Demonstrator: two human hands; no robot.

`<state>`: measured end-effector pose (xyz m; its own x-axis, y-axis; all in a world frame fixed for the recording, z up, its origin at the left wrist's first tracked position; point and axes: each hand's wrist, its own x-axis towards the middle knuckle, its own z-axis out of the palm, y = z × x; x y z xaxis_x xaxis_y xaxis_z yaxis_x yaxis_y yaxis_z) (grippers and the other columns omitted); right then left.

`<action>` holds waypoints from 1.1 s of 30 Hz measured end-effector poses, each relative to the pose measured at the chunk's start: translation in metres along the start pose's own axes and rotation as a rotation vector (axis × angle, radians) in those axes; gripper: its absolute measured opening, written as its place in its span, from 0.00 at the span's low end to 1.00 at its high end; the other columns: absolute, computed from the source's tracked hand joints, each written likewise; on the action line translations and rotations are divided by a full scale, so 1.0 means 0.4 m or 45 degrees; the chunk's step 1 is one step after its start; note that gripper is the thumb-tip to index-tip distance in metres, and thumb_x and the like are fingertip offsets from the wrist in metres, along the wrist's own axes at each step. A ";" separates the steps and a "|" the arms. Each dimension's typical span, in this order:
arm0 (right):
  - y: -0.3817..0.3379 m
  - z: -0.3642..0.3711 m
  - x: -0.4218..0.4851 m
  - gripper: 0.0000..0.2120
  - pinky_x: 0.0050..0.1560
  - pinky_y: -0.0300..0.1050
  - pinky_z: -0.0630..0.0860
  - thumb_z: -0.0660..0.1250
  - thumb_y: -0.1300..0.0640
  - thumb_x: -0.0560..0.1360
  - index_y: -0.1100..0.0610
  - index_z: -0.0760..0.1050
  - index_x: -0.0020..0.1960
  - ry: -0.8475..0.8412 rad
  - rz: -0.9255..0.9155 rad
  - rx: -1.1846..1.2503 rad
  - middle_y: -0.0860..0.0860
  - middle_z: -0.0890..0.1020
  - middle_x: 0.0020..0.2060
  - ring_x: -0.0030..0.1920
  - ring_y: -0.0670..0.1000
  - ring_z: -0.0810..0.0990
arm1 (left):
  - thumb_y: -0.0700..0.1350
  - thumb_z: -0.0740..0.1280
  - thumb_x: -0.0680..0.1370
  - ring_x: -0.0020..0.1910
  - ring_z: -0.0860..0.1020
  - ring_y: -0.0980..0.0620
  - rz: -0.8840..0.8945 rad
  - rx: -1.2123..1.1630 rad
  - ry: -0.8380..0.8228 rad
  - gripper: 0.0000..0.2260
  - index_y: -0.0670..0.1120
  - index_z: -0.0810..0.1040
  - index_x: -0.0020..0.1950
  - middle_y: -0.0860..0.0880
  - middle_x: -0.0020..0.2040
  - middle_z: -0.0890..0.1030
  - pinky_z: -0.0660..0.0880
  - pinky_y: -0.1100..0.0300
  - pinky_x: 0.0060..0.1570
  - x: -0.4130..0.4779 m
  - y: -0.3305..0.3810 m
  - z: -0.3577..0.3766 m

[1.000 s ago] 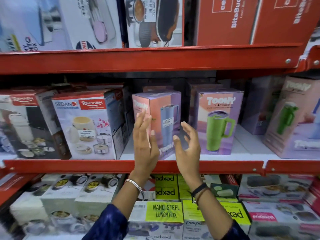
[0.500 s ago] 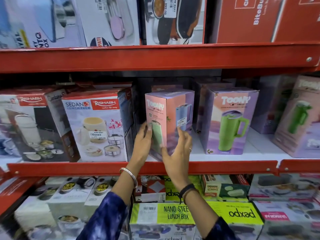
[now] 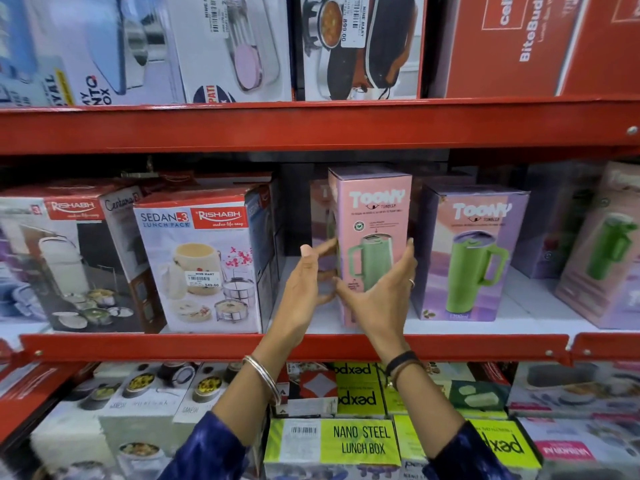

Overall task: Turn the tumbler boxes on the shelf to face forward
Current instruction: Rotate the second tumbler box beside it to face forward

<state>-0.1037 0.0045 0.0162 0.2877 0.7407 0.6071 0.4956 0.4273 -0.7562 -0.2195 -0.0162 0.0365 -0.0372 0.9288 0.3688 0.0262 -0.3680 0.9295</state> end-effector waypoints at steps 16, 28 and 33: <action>0.106 -0.064 0.087 0.39 0.76 0.48 0.54 0.64 0.44 0.75 0.47 0.45 0.77 -0.598 -0.135 0.169 0.46 0.53 0.77 0.76 0.43 0.52 | 0.81 0.44 0.62 0.76 0.60 0.52 -0.001 0.019 0.162 0.47 0.58 0.58 0.75 0.54 0.77 0.61 0.55 0.43 0.75 0.079 -0.061 -0.043; 0.172 -0.044 0.090 0.33 0.70 0.57 0.67 0.67 0.57 0.75 0.50 0.56 0.75 -0.506 0.038 0.175 0.53 0.69 0.71 0.71 0.52 0.68 | 0.78 0.43 0.67 0.76 0.59 0.51 -0.064 0.156 0.108 0.40 0.61 0.56 0.75 0.55 0.77 0.60 0.57 0.40 0.74 0.050 -0.107 -0.016; 0.162 -0.052 0.084 0.27 0.67 0.48 0.69 0.65 0.52 0.75 0.55 0.63 0.72 -0.446 0.064 0.193 0.53 0.71 0.70 0.67 0.52 0.71 | 0.76 0.45 0.70 0.76 0.57 0.54 0.021 0.154 0.118 0.33 0.67 0.54 0.73 0.56 0.78 0.58 0.58 0.41 0.74 0.031 -0.110 -0.011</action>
<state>-0.0449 0.0464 -0.0071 -0.0023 0.8837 0.4680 0.3537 0.4385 -0.8262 -0.2256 0.0115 0.0003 -0.1275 0.9125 0.3887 0.1473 -0.3701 0.9172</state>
